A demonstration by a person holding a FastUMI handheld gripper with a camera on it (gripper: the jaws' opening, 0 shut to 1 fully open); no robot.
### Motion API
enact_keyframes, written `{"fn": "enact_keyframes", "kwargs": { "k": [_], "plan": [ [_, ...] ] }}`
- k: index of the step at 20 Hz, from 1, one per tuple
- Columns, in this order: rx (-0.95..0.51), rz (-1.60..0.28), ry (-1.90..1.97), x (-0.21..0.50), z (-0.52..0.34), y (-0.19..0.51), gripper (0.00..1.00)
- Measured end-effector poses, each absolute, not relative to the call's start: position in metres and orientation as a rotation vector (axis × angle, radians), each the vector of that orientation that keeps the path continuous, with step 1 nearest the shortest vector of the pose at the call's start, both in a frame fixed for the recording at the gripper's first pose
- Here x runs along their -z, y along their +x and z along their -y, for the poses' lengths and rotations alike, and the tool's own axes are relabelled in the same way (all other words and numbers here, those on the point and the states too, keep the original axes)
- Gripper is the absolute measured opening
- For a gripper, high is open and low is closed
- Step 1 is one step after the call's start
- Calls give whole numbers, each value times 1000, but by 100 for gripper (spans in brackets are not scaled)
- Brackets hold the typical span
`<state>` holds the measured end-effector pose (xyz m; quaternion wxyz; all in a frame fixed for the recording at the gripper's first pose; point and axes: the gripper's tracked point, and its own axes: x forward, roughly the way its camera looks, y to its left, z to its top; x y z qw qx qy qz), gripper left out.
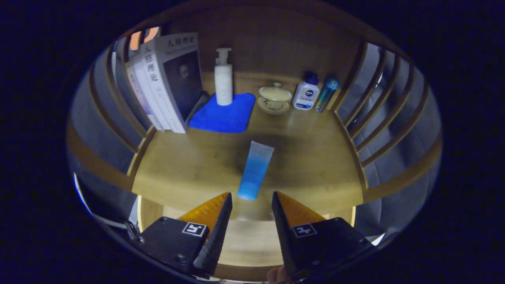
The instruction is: Pull open the drawer, take out the items inside it, and place them on the countertop above the cabinet.
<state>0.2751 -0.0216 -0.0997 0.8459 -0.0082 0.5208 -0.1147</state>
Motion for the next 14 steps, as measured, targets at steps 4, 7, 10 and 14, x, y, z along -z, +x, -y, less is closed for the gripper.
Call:
{"fn": "enact_keyframes", "kwargs": {
  "k": [4,7,10,14],
  "plan": [
    [177,-1057,-52,79,4,214,65],
    [141,-1019,-54,69,-7,165,67],
    [137,-951,-46,57,-14,126,67],
    [81,-880,-49,57,-35,73,79]
  ]
}}
